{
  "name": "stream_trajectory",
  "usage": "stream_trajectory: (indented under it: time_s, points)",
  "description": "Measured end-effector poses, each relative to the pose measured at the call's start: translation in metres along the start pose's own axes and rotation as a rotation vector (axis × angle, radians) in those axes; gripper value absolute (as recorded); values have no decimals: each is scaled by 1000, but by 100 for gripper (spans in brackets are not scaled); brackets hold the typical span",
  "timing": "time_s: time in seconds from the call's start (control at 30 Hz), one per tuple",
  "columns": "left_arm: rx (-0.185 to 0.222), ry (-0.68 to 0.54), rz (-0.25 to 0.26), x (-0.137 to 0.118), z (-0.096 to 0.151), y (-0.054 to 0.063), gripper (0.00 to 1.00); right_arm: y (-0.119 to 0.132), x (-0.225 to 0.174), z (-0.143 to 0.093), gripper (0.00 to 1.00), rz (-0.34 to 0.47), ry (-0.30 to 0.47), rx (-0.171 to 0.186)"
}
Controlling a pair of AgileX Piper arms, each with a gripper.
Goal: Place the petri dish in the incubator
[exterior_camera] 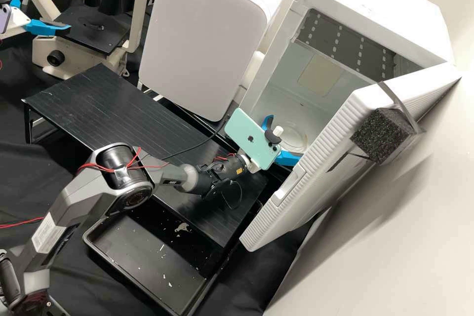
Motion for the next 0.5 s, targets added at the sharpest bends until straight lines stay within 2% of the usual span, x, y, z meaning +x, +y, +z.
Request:
stream_trajectory:
  time_s: [0.23, 0.3, 0.5]
  points:
    - [0, 0, 0, 0, 0, 0, 100, 9, -30, 8, 100, 0, 31, 45]
    - [0, 0, 0, 0, 0, 0, 100, 13, -47, 11, 100, 19, 62, 79]
    - [0, 0, 0, 0, 0, 0, 100, 19, -100, 11, 100, 49, 132, 150]
